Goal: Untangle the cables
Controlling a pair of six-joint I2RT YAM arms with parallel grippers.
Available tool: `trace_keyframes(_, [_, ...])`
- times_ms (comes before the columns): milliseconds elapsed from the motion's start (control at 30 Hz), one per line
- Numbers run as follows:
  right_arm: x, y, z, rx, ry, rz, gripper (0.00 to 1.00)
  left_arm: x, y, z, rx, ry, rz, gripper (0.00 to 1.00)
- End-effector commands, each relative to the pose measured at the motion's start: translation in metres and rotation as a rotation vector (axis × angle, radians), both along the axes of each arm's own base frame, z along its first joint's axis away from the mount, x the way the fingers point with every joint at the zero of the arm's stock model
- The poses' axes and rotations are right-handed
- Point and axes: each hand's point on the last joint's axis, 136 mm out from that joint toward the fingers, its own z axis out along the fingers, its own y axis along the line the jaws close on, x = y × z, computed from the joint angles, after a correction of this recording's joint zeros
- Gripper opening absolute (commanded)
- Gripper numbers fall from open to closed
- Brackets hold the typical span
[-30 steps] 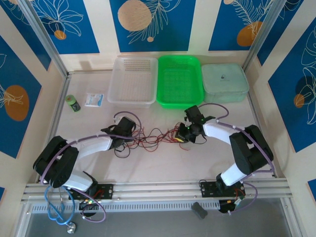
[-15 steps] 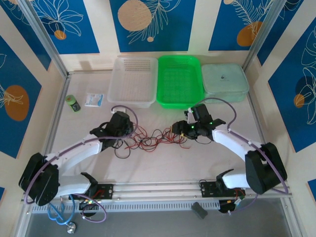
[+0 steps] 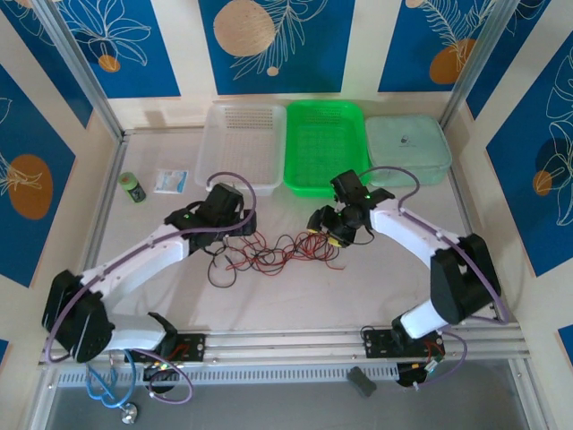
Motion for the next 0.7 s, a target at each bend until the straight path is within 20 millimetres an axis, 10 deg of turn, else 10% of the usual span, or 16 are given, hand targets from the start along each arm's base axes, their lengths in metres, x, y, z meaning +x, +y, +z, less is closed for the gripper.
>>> trace_keyframes(0, [-0.01, -0.01, -0.023, -0.115, 0.1, -0.02, 0.65, -0.016, 0.012, -0.036, 0.08, 0.146, 0.068, 1.0])
trace_keyframes(200, [-0.01, -0.012, -0.057, -0.201, 0.143, -0.009, 0.62, -0.009, -0.008, -0.085, 0.019, 0.209, 0.078, 1.0])
trace_keyframes(367, [-0.01, -0.017, -0.07, -0.236, 0.141, -0.004, 0.37, -0.012, -0.014, -0.123, 0.004, 0.263, 0.092, 0.9])
trace_keyframes(667, [-0.007, -0.037, -0.063, -0.292, -0.021, 0.094, 0.0, -0.017, 0.015, -0.135, 0.09, 0.262, 0.146, 0.14])
